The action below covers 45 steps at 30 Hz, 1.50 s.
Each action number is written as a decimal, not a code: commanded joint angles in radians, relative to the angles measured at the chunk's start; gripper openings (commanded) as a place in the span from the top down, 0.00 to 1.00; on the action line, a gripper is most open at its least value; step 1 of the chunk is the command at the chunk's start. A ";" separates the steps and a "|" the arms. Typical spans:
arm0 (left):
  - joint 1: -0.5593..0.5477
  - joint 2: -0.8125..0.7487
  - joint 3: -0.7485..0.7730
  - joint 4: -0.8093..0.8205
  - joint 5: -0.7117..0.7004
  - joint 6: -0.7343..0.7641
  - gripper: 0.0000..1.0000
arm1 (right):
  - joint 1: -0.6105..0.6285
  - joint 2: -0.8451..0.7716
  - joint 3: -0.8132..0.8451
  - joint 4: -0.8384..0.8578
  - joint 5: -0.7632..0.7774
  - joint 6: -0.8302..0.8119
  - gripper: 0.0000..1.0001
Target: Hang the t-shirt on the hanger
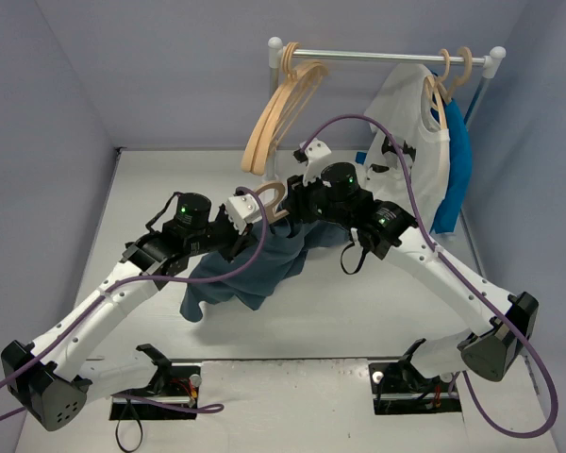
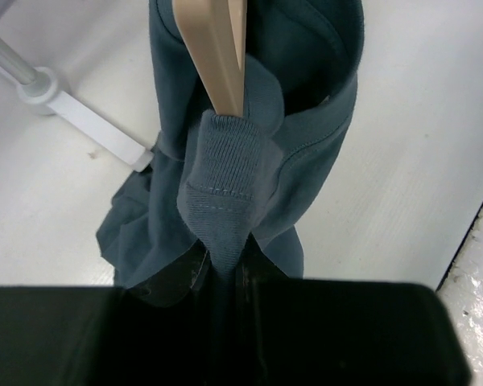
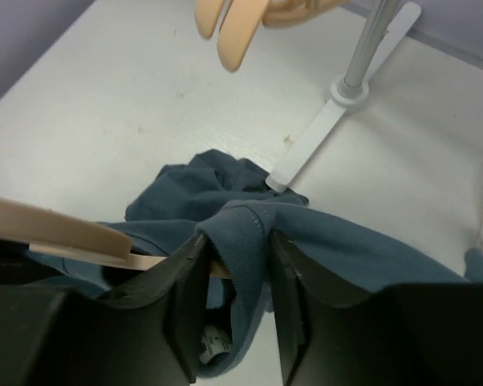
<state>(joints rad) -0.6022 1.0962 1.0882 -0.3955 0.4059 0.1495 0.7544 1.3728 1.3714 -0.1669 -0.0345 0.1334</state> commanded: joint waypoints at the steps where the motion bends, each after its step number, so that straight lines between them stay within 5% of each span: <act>1: 0.002 -0.062 -0.022 0.229 0.067 -0.030 1.00 | 0.006 -0.073 -0.020 0.035 0.018 -0.006 0.62; 13: 0.061 -0.106 -0.178 0.310 0.205 -0.028 1.00 | -0.010 -0.132 0.048 -0.040 0.018 -0.129 0.40; 21: 0.136 -0.132 -0.121 0.126 0.349 0.094 1.00 | -0.212 -0.239 -0.059 -0.093 -0.318 -0.409 0.38; 26: 0.150 -0.121 -0.047 -0.055 0.389 0.231 1.00 | -0.224 -0.214 -0.059 -0.221 -0.401 -0.591 0.37; 45: 0.156 -0.082 0.066 -0.178 0.487 0.350 1.00 | -0.072 -0.104 -0.050 -0.313 -0.580 -0.586 0.44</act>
<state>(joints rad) -0.4519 1.0140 1.0582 -0.6008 0.8160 0.4386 0.6484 1.2582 1.3135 -0.4919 -0.5789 -0.4548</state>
